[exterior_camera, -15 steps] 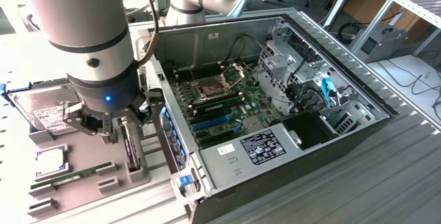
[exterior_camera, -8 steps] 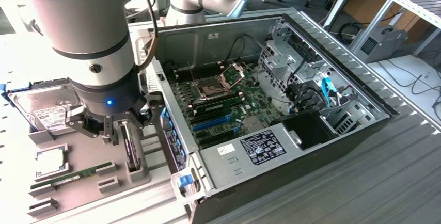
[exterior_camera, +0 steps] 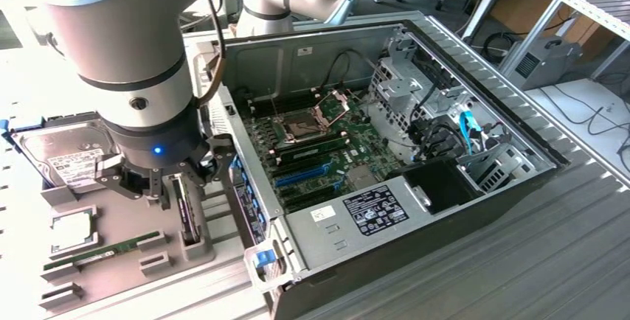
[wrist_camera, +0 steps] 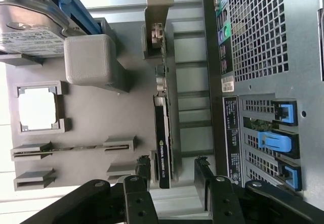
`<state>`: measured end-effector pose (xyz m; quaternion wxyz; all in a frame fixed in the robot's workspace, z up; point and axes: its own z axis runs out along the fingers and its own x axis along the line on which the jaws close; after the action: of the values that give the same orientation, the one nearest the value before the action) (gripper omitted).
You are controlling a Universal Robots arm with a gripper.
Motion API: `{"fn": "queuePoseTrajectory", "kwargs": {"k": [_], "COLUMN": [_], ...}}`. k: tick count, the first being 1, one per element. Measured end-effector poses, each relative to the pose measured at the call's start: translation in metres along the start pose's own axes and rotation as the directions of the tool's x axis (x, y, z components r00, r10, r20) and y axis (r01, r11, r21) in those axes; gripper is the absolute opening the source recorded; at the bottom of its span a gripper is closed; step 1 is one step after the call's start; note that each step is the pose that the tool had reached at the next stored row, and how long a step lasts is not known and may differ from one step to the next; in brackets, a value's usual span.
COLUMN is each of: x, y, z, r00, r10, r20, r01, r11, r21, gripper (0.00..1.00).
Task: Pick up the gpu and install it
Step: 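Pick up the gpu and move the gpu toward the slot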
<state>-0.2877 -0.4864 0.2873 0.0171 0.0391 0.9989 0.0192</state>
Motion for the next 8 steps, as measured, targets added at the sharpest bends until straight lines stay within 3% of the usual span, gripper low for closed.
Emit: {"fn": "queuePoseTrajectory", "kwargs": {"k": [8], "x": [0.0002], "y": [-0.0002], "z": [0.0046], "r00": [1.0000], "r10": [0.000], "r20": [-0.0001], "r01": [0.000], "r11": [1.0000], "r21": [0.0000], "gripper": [0.48]}}
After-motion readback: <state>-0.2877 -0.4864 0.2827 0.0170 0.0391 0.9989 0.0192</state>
